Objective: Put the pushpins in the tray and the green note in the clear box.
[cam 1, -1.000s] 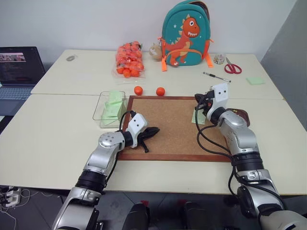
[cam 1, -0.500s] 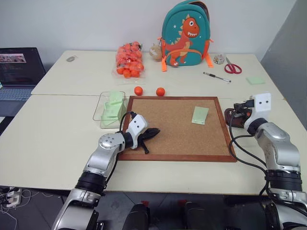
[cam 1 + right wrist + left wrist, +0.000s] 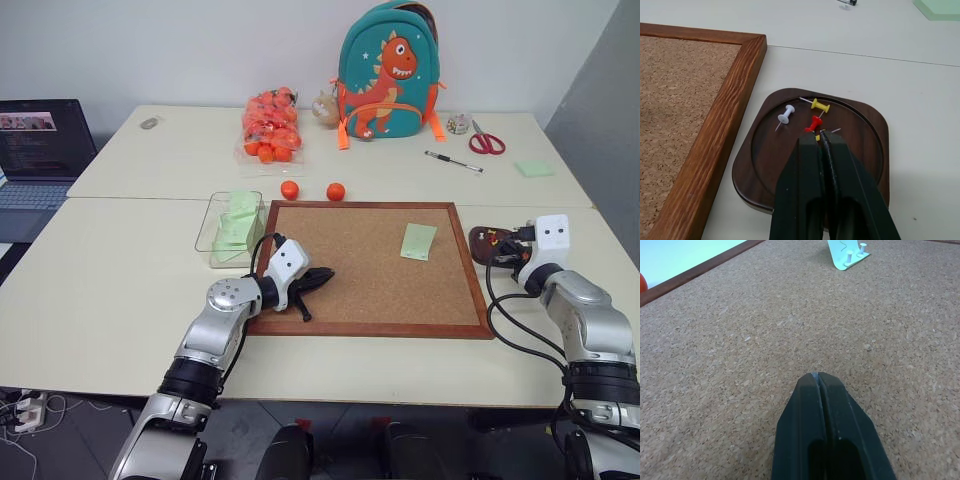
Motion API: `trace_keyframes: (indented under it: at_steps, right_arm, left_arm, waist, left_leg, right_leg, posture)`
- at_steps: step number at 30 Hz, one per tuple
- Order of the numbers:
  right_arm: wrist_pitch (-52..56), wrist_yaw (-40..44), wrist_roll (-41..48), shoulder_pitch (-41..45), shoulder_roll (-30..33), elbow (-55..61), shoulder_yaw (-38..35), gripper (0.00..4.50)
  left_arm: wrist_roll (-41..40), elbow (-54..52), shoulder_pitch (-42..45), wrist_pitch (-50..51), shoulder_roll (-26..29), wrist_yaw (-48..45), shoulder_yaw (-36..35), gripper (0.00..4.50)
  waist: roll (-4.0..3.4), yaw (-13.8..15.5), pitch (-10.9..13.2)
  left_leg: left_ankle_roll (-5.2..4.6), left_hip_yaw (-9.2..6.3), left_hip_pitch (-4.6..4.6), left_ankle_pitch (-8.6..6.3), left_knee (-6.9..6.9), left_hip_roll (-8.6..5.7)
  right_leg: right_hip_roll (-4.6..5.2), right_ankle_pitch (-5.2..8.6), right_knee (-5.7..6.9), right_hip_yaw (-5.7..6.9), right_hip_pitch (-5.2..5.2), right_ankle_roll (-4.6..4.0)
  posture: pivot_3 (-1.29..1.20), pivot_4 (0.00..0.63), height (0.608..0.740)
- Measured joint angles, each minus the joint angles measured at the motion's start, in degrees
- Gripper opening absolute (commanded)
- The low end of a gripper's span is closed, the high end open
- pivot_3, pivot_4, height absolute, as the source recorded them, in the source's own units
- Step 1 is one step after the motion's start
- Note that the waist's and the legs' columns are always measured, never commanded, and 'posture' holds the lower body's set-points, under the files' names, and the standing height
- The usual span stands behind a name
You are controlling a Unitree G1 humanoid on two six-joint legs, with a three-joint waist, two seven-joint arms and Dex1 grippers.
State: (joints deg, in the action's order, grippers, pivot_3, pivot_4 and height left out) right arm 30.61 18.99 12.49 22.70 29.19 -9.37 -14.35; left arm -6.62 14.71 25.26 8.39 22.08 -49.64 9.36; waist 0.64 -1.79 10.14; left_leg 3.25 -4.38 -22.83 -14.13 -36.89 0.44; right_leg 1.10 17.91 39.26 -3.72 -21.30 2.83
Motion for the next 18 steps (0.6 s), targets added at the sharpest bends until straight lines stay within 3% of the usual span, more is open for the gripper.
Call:
trace_keyframes:
  at_steps: [2, 3, 8, 10, 18]
  right_arm:
    - [0.00, -0.33, 0.02, 0.00, -0.01, -0.28, -0.08, 0.04]
    - [-0.02, -0.39, 0.07, 0.00, -0.03, -0.56, -0.20, 0.50]
    - [-0.02, -0.48, 0.09, 0.00, -0.13, -1.71, -0.22, 1.29]
    - [-0.02, -0.56, 0.09, 0.00, -0.18, -2.21, -0.22, 1.85]
    - [-0.29, -0.75, 0.67, 0.05, -0.27, -2.26, -1.25, 3.33]
  left_arm:
    - [0.00, 0.02, 0.01, 0.00, -0.02, 0.00, 0.00, 0.00]
    - [0.01, 0.07, 0.03, 0.00, -0.06, -0.01, 0.00, 0.00]
    - [0.05, 0.12, 0.04, -0.03, -0.12, -0.02, 0.01, 0.00]
    - [0.06, 0.12, 0.04, -0.04, -0.12, -0.04, 0.01, 0.00]
    - [0.10, 0.12, 0.04, -0.06, -0.11, -0.05, 0.02, 0.00]
  waist:
    - [0.00, 0.01, 0.00]
    - [0.00, 0.02, 0.00]
    - [-0.03, 0.03, -0.02]
    - [-0.04, 0.03, -0.03]
    - [-0.06, 0.03, -0.03]
  left_leg:
    - [0.00, 0.00, 0.00, 0.00, 0.00, 0.00]
    - [0.00, -0.01, 0.00, 0.00, 0.00, 0.00]
    - [0.00, -0.01, 0.00, 0.00, 0.00, 0.00]
    - [0.00, -0.01, 0.00, 0.00, 0.00, 0.00]
    - [0.00, -0.02, 0.00, 0.00, 0.00, 0.00]
  right_leg:
    - [0.00, 0.00, -0.01, 0.01, 0.00, 0.00]
    - [0.00, 0.00, -0.02, 0.01, 0.02, 0.00]
    - [0.00, 0.00, -0.05, 0.02, 0.04, 0.00]
    - [0.00, 0.00, -0.06, 0.02, 0.04, 0.00]
    - [0.00, 0.00, -0.06, 0.03, 0.04, 0.00]
  posture:
    - [0.00, 0.150, 0.740]
    - [0.00, 0.150, 0.740]
    - [0.00, 0.150, 0.740]
    - [0.00, 0.150, 0.740]
    - [0.00, 0.150, 0.740]
